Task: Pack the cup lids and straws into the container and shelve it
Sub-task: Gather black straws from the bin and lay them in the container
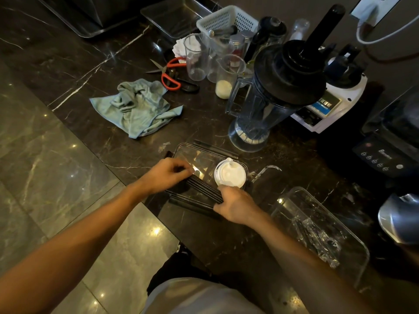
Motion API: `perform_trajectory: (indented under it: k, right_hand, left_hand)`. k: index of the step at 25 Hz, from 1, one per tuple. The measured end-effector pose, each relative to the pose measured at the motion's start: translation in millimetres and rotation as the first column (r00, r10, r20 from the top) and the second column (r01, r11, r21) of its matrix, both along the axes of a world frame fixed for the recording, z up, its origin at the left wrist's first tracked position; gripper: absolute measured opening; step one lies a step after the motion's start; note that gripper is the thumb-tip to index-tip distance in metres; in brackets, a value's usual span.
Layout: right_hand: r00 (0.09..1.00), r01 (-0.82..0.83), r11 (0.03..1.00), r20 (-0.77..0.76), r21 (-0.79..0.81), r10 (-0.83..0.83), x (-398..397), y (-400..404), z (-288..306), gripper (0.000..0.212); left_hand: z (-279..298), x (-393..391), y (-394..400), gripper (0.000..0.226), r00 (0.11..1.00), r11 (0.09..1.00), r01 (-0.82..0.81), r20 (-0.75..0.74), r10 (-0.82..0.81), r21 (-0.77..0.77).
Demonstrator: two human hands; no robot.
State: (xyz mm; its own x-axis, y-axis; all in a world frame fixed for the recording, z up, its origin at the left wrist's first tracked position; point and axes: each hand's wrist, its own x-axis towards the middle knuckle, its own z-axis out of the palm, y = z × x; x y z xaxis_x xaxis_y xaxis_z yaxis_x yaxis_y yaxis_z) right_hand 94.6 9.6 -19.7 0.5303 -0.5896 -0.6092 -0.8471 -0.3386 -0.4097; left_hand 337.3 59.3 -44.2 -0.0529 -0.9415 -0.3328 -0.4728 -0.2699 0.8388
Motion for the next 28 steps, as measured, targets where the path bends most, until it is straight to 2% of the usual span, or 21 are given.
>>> perform_trajectory:
  k: [2,4,6,10,14,20,28]
  right_hand:
    - [0.994,-0.1,0.985,-0.05,-0.139,0.094,-4,3,-6,0.039]
    - [0.99,-0.138,0.965,-0.058,-0.225,0.128,-6,8,-14,0.036]
    - [0.988,-0.153,0.947,-0.059,-0.281,0.142,-8,11,-22,0.034]
    - [0.983,-0.183,0.923,-0.084,-0.339,0.164,-7,14,-34,0.034]
    - [0.992,-0.126,0.895,-0.083,-0.427,0.1,-9,20,-39,0.041]
    - [0.992,-0.117,0.841,-0.105,-0.529,0.072,-18,27,-44,0.036]
    - [0.996,-0.057,0.83,-0.09,-0.554,0.008,-35,35,-39,0.047]
  left_hand:
    - [-4,-1,6,0.036,0.962,0.98,0.195,0.2,-0.185,-0.032]
    - [-11,-9,8,0.062,0.853,0.934,0.353,0.43,-0.295,-0.058]
    - [-20,-20,6,0.067,0.788,0.906,0.419,0.522,-0.327,-0.064]
    - [-31,-41,2,0.055,0.792,0.884,0.462,0.483,-0.374,-0.074]
    - [-37,-44,1,0.047,0.788,0.882,0.466,0.486,-0.377,-0.072]
    - [-36,-34,-3,0.051,0.788,0.88,0.472,0.477,-0.389,-0.062]
    - [-31,-33,-10,0.06,0.723,0.871,0.492,0.565,-0.398,-0.016]
